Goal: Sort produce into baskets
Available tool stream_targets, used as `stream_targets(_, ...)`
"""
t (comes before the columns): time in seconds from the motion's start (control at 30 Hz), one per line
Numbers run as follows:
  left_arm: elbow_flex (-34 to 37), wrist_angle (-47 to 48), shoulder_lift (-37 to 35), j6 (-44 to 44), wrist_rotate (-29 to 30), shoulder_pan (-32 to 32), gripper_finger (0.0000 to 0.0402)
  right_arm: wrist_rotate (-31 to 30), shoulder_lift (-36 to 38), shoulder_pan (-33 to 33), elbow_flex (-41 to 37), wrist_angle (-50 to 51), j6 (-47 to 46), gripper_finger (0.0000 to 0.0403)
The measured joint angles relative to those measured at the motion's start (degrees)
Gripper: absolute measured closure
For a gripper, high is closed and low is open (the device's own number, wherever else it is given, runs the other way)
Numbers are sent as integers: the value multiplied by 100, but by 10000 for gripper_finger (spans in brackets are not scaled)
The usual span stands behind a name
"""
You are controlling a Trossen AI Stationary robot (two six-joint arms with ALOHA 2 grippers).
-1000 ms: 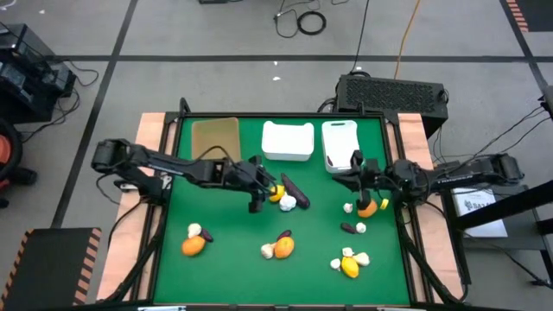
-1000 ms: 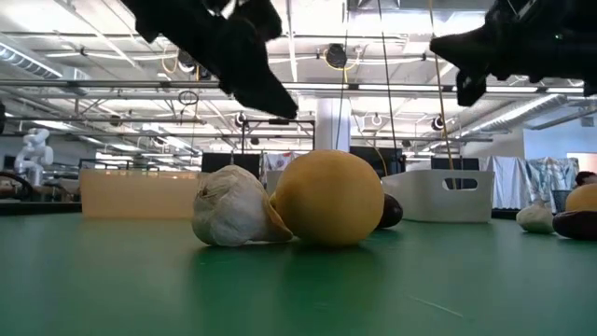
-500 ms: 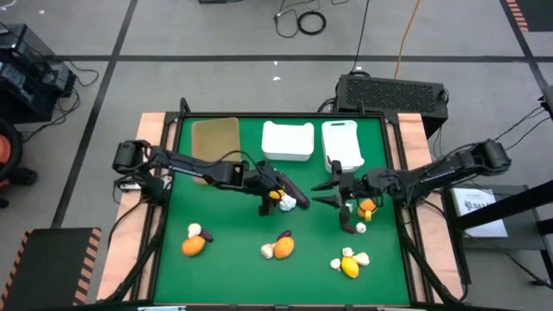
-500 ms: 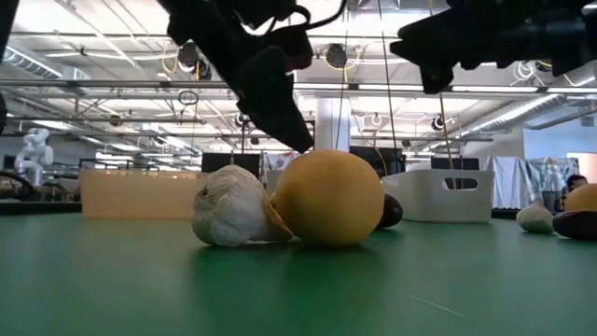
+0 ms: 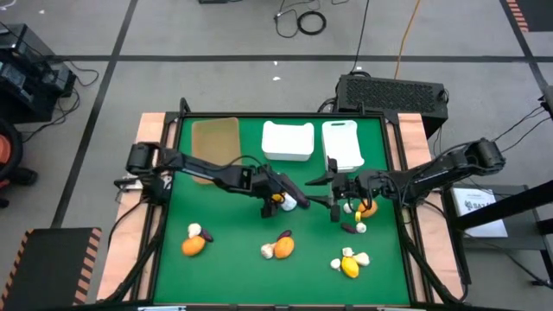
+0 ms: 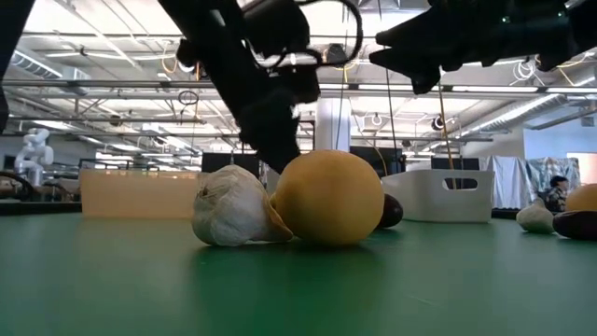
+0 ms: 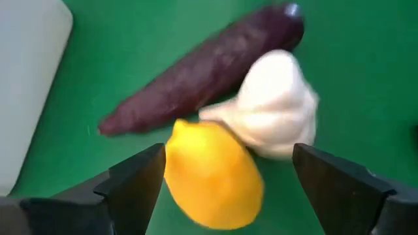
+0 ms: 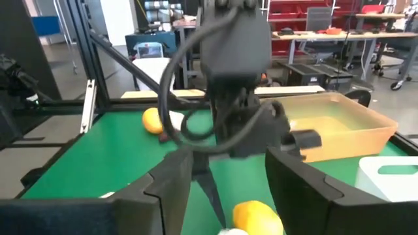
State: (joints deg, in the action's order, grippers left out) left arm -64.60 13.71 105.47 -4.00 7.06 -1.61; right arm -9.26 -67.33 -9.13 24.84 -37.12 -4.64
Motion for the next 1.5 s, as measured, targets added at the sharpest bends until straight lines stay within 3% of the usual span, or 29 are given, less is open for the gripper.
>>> stream_targets(0.6, 4, -176, 442, -5, 93, 13, 62, 15, 2, 0, 0, 24, 0, 215)
stream_targets(0.93, 4, -110, 324, -18, 93, 13, 165, 15, 2, 0, 0, 22, 0, 215)
stream_targets(1.17, 4, 498, -573, 2, 391, 42, 182, 16, 2, 0, -1, 29, 0, 215)
stream_targets(1.5, 393, 2287, -2444, -78, 1677, 762, 168, 26, 4, 0, -4, 223, -78, 215)
